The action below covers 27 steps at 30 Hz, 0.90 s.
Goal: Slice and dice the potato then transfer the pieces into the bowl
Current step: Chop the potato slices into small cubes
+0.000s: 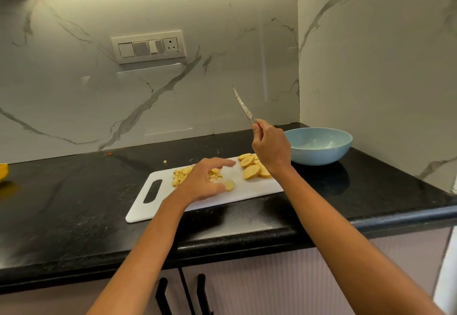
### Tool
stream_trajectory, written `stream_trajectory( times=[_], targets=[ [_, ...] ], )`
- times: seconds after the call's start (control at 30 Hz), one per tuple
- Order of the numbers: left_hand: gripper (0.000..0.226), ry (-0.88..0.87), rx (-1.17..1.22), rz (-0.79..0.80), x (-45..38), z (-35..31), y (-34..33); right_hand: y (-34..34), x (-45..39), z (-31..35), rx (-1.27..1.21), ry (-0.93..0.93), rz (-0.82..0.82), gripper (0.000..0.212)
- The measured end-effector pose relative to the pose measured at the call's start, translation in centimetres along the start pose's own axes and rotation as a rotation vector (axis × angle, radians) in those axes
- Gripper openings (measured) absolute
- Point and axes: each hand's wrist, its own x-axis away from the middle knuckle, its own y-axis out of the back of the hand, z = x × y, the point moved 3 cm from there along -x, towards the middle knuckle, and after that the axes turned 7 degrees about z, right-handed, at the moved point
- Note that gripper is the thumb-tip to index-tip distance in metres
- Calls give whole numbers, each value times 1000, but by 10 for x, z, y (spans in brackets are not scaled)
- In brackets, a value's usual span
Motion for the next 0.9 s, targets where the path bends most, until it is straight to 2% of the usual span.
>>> stream_trajectory(
  times=[0.03,0.1,0.2,0.27,0.37,0.47,0.6,0.73,0.8,0.9],
  targets=[
    [56,5,-11,-9,1,0,0,0,1,0,0,-6,1,31],
    [54,30,-17,-134,4,0,5,1,5,1,-2,-15,9,30],
    [33,95,-61,-269,11,1,7,4,12,3,-2,-18,33,30],
    [23,156,-132,-266,16,1,6,5,18,6,0,-22,61,30],
    [35,186,-181,-237,25,0,2,5,31,11,23,-27,104,31],
    [39,164,-150,-207,29,-3,-3,8,48,19,23,-9,137,32],
    [31,101,-9,-136,30,-7,-6,13,66,27,64,15,166,34],
    [24,78,-27,-105,29,-9,-9,17,74,28,49,-13,189,34],
    [25,96,-44,-121,29,-8,-10,19,75,27,38,-23,184,34],
    [23,121,-111,-226,33,-8,-8,21,78,28,40,-20,184,33]
  ],
)
